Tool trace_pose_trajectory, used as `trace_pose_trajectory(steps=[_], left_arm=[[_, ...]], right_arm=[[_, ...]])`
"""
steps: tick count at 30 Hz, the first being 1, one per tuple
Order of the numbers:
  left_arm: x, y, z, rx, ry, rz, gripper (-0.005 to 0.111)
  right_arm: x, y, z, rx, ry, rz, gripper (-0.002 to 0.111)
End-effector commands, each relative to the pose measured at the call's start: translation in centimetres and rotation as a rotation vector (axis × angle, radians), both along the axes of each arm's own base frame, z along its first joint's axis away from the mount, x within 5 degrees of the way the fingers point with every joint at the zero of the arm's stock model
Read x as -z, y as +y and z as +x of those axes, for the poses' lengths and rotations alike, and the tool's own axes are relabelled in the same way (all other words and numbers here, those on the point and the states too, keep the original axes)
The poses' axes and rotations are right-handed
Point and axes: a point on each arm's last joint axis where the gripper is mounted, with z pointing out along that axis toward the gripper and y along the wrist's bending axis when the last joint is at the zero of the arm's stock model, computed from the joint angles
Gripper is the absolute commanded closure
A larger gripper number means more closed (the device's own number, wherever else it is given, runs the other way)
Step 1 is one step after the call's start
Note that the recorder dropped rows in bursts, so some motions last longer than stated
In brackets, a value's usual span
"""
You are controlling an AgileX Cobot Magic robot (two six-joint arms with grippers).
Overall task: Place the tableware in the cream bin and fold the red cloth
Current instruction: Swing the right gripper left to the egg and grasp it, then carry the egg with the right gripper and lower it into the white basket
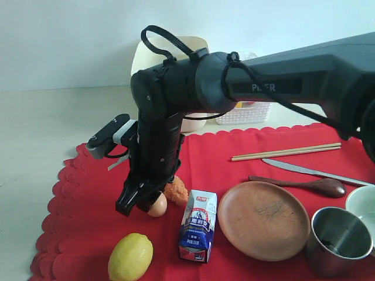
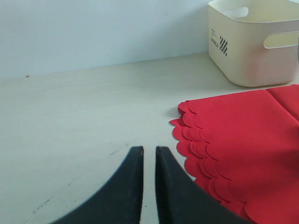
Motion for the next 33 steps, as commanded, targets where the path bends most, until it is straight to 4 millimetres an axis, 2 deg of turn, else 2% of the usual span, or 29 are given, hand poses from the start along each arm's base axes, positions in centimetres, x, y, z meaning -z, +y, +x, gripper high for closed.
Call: trace_pose_trajectory(steps=[1, 8, 10, 11, 17, 19, 23, 27, 33], left_arm=[[-0.1, 0.0, 0.0, 0.006, -0.012, 0.007, 0.095], [-0.1, 0.0, 0.0, 0.006, -0.012, 0.007, 0.095], [-0.1, 0.0, 0.0, 0.006, -0.012, 0.007, 0.095], [-0.1, 0.0, 0.0, 0.006, -0.012, 0.007, 0.095], [-0.1, 0.0, 0.0, 0.006, -0.012, 0.007, 0.095], [-0.1, 0.0, 0.0, 0.006, -0.012, 0.007, 0.095], [-0.1, 0.0, 0.0, 0.006, -0.012, 0.007, 0.095], [-0.1, 0.0, 0.0, 0.006, -0.012, 0.007, 0.095], [-0.1, 0.0, 0.0, 0.006, -0.012, 0.007, 0.095]], right_arm=[[0.6, 0.2, 0.1, 0.034, -0.012, -0.006, 0.059], [1.7, 0.3, 0.3, 0.056, -0.015, -0.013, 0.059], [2.0, 0.3, 0.3, 0.056, -0.010, -0.019, 0.062], [2.1, 0.3, 0.3, 0.062, -0.009, -0.021, 0.065], [2.0, 0.2, 0.3, 0.071, -0.009, -0.024, 0.108], [1.5, 0.2, 0.3, 0.071, -0.016, -0.016, 0.108], [-0.7, 0.2, 0.3, 0.072, -0.053, 0.026, 0.108], [-4.5, -0.2, 0.2, 0.075, -0.120, 0.096, 0.108], [-10.4, -2.7, 1.0, 0.129, -0.226, 0.200, 0.108]])
